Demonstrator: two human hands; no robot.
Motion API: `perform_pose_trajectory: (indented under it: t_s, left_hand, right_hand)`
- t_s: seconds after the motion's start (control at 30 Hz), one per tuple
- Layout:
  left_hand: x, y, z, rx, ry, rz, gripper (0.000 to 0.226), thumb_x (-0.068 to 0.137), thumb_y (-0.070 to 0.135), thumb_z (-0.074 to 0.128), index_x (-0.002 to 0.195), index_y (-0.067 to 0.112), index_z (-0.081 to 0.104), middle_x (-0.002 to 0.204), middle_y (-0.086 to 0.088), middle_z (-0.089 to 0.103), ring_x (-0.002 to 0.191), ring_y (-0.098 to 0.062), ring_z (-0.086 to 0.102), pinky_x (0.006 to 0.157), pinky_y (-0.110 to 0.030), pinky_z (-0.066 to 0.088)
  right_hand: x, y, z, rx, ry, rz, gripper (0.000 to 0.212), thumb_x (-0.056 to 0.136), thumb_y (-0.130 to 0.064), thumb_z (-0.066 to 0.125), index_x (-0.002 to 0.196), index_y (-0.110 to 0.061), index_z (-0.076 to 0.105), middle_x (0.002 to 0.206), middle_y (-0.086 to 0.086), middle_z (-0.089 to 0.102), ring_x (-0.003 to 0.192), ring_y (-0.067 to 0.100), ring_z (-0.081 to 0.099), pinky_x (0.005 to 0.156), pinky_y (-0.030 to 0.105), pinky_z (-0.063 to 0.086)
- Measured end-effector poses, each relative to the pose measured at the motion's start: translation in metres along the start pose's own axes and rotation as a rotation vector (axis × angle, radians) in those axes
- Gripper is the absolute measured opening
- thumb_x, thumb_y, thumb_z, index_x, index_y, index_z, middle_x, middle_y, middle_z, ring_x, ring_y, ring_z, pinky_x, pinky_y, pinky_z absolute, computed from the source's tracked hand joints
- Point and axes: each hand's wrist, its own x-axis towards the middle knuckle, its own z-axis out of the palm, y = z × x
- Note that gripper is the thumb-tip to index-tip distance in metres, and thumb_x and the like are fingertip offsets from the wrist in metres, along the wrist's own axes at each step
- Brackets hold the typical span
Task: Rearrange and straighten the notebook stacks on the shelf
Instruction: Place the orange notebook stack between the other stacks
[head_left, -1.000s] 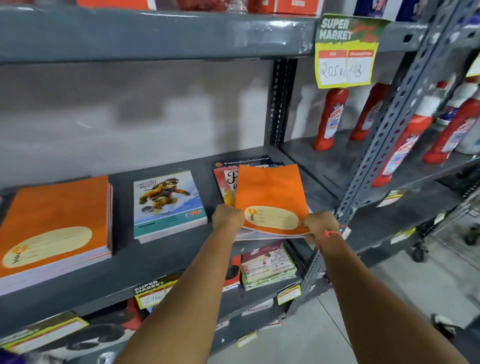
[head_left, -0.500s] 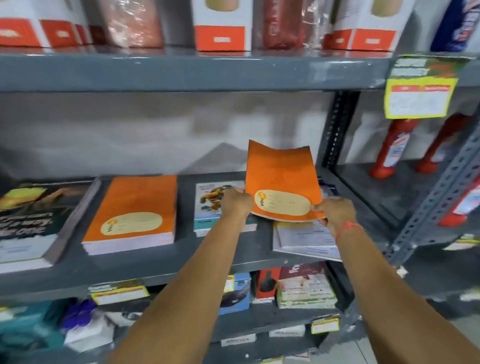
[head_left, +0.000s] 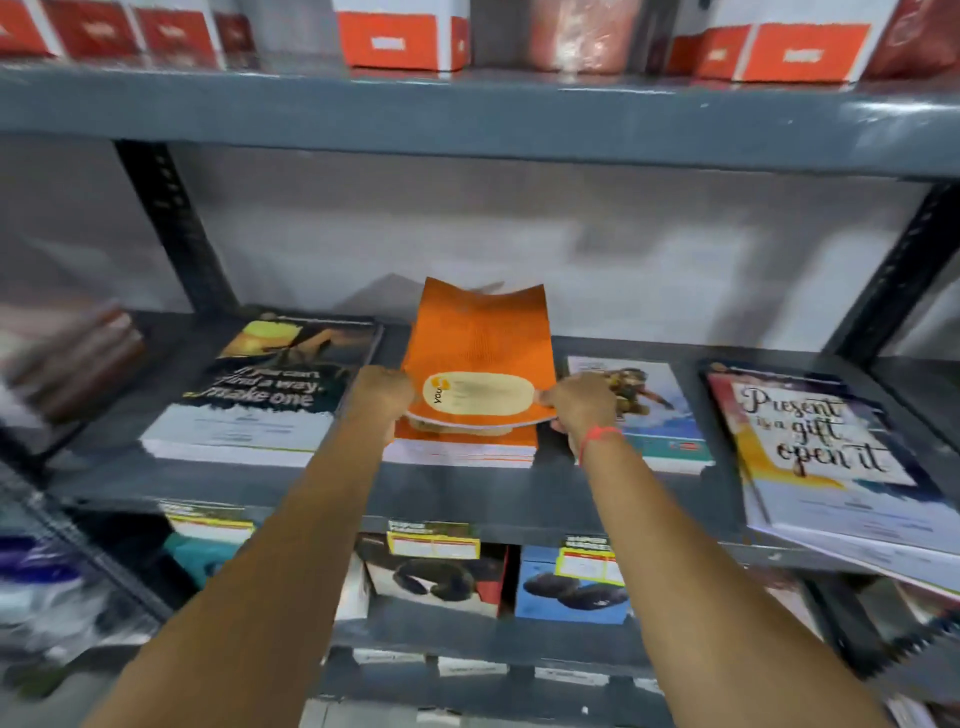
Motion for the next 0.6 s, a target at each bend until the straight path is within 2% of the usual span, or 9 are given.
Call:
perform_pose_trajectory:
  t_s: [0.1,0.17,0.23,0.3,0.37,0.4,0.47,0.53,0.6]
  left_hand:
    - [0.017,-0.023,-0.013,-0.002,-0.016,-0.058,0.038,0.076,-0.011,0.055,0.048,0.006,0.037,0.055,-0.009,0.038,0.048,-0.019,0.029,0.049,-0.028,0.025]
    - [0.019,-0.03,-0.012,0.031,-0.033,-0.055,0.042,0.077,-0.01,0.057,0.046,0.008,0.035,0.054,-0.008,0.038,0.051,-0.02,0.033,0.053,-0.03,0.03]
    - [0.02,-0.038,-0.011,0.131,-0.047,-0.022,0.042,0.078,-0.005,0.057,0.045,0.008,0.036,0.052,-0.007,0.038,0.05,-0.021,0.036,0.05,-0.027,0.03]
    - [0.02,-0.042,-0.012,0.256,-0.052,0.033,0.04,0.079,0.003,0.06,0.046,0.01,0.039,0.052,-0.006,0.042,0.051,-0.021,0.041,0.046,-0.025,0.029]
    - [0.017,-0.04,-0.015,0.406,-0.073,0.085,0.036,0.08,0.009,0.061,0.05,0.011,0.043,0.061,-0.01,0.054,0.062,-0.026,0.051,0.054,-0.029,0.037]
    - [0.015,-0.036,-0.016,0.482,-0.089,0.109,0.029,0.081,0.01,0.061,0.055,0.009,0.048,0.072,-0.015,0.061,0.069,-0.028,0.056,0.059,-0.031,0.042]
    - [0.013,-0.028,-0.016,0.611,-0.091,0.148,0.011,0.084,0.01,0.058,0.079,0.001,0.061,0.096,-0.02,0.067,0.086,-0.033,0.063,0.072,-0.037,0.049]
    - [0.011,-0.024,-0.014,0.716,-0.089,0.161,0.019,0.086,0.009,0.055,0.1,-0.002,0.061,0.101,-0.019,0.065,0.093,-0.032,0.063,0.081,-0.039,0.052]
    - [0.005,-0.019,-0.009,0.823,-0.043,0.202,0.026,0.086,0.01,0.054,0.109,-0.001,0.059,0.108,-0.018,0.061,0.1,-0.033,0.06,0.086,-0.042,0.051]
  right_hand:
    - [0.001,0.007,0.027,-0.052,-0.004,0.023,0.023,0.077,-0.005,0.064,0.057,-0.006,0.052,0.082,0.015,0.06,0.077,0.027,0.057,0.074,0.038,0.05]
    - [0.002,0.014,0.034,-0.151,-0.001,0.031,0.014,0.078,-0.007,0.062,0.065,-0.003,0.057,0.083,0.014,0.061,0.079,0.027,0.059,0.07,0.035,0.048]
    - [0.001,0.018,0.038,-0.239,0.009,0.026,0.007,0.079,-0.006,0.059,0.074,-0.003,0.06,0.086,0.015,0.063,0.081,0.029,0.061,0.07,0.034,0.05]
    - [0.0,0.023,0.04,-0.321,0.003,0.016,0.008,0.079,-0.008,0.057,0.086,-0.005,0.06,0.093,0.015,0.065,0.09,0.032,0.064,0.079,0.039,0.054]
    - [-0.004,0.021,0.04,-0.445,0.008,-0.013,0.011,0.08,-0.013,0.055,0.09,-0.009,0.056,0.097,0.013,0.064,0.096,0.032,0.064,0.082,0.04,0.052]
    - [-0.007,0.019,0.04,-0.518,0.025,-0.032,0.015,0.081,-0.015,0.055,0.095,-0.009,0.055,0.102,0.013,0.064,0.098,0.032,0.063,0.082,0.039,0.05]
    - [-0.01,0.015,0.039,-0.643,0.069,-0.07,0.027,0.085,-0.018,0.052,0.11,-0.009,0.053,0.112,0.012,0.062,0.102,0.032,0.061,0.084,0.04,0.049]
    - [-0.014,0.014,0.037,-0.727,0.103,-0.109,0.031,0.088,-0.019,0.048,0.117,-0.009,0.051,0.118,0.012,0.059,0.105,0.032,0.061,0.084,0.04,0.049]
    - [-0.017,0.017,0.032,-0.759,0.14,-0.176,0.03,0.09,-0.021,0.045,0.117,-0.008,0.052,0.119,0.013,0.059,0.105,0.032,0.061,0.08,0.039,0.05]
